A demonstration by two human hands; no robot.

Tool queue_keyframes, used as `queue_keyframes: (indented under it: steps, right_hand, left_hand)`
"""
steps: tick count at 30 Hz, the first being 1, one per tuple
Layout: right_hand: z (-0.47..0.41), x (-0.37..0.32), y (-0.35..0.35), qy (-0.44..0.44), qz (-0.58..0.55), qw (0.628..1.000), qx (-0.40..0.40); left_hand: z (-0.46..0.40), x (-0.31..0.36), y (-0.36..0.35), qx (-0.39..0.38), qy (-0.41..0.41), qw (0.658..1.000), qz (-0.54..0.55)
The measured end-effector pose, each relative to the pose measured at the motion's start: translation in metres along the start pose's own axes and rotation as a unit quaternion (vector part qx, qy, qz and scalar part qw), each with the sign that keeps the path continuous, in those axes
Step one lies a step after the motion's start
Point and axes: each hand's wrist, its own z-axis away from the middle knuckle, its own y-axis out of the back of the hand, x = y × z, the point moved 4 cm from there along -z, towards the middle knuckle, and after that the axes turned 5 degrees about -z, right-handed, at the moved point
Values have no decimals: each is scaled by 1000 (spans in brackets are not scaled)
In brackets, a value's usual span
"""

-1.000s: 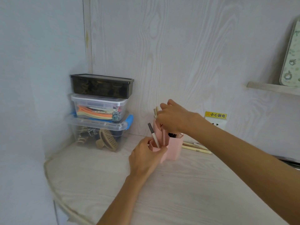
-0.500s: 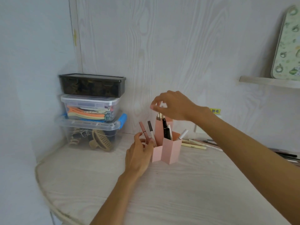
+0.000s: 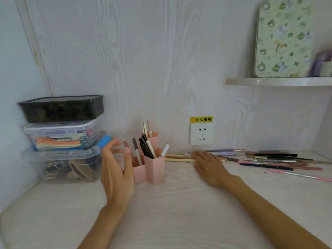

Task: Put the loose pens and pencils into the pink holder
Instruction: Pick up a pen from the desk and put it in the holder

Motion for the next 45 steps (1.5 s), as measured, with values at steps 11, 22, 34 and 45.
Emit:
queue_keyframes:
  steps: [11, 22, 34, 45]
  right_hand:
    - [20, 13, 5, 55, -76, 993, 74]
    - [14, 24, 9, 45, -120, 988, 90]
    - [21, 19, 10, 37, -133, 984, 113]
    - [19, 7, 7, 71, -104, 985, 115]
  left_hand:
    - [51, 62, -129, -426, -163, 861, -223]
    - [58, 36, -138, -416, -152, 834, -330]
    - [38, 72, -112, -272, -242, 865, -345]
    - [-62, 90, -21, -245, -24, 939, -240]
